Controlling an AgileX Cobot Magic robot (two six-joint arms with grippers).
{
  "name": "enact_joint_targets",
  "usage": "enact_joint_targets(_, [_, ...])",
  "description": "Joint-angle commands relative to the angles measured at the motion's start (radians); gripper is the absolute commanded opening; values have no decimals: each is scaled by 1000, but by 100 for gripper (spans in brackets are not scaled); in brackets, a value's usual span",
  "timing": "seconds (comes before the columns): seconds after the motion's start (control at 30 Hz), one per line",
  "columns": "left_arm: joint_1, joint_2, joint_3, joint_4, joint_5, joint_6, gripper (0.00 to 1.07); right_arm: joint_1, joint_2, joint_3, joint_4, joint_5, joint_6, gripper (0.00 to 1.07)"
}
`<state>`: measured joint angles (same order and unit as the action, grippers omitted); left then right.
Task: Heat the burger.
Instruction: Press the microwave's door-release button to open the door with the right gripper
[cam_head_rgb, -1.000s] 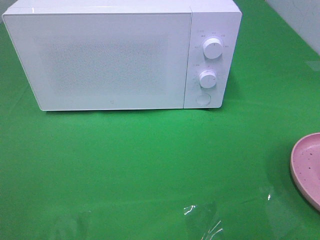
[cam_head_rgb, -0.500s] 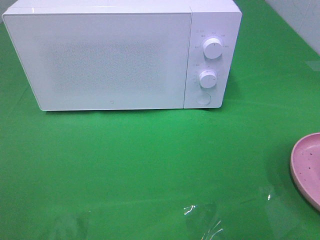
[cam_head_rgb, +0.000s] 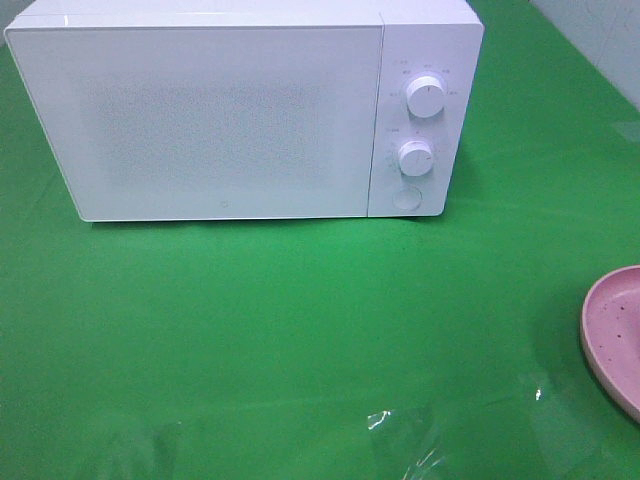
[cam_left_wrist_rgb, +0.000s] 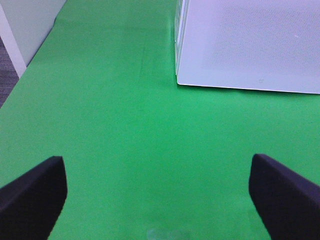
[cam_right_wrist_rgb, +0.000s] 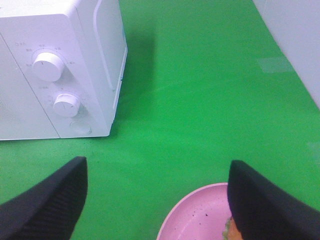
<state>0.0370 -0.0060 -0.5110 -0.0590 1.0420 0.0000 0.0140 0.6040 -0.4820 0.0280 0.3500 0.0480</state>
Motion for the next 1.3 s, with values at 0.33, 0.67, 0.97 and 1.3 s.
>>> enact_joint_targets(0.33, [-3,-19,1,-1,-9,0,91,-2,103,146,1,-447,0,73])
enact_joint_targets(0.67, [-3,-19,1,-1,-9,0,91,-2,284,187,5,-817,-82,73])
enact_joint_targets(0.97, [-3,-19,1,-1,-9,0,91,-2,430,201,54,-998,-106,73])
enact_joint_targets(1.3, [-3,-19,1,-1,-9,0,91,114,553,251,240,-1165,-216,73])
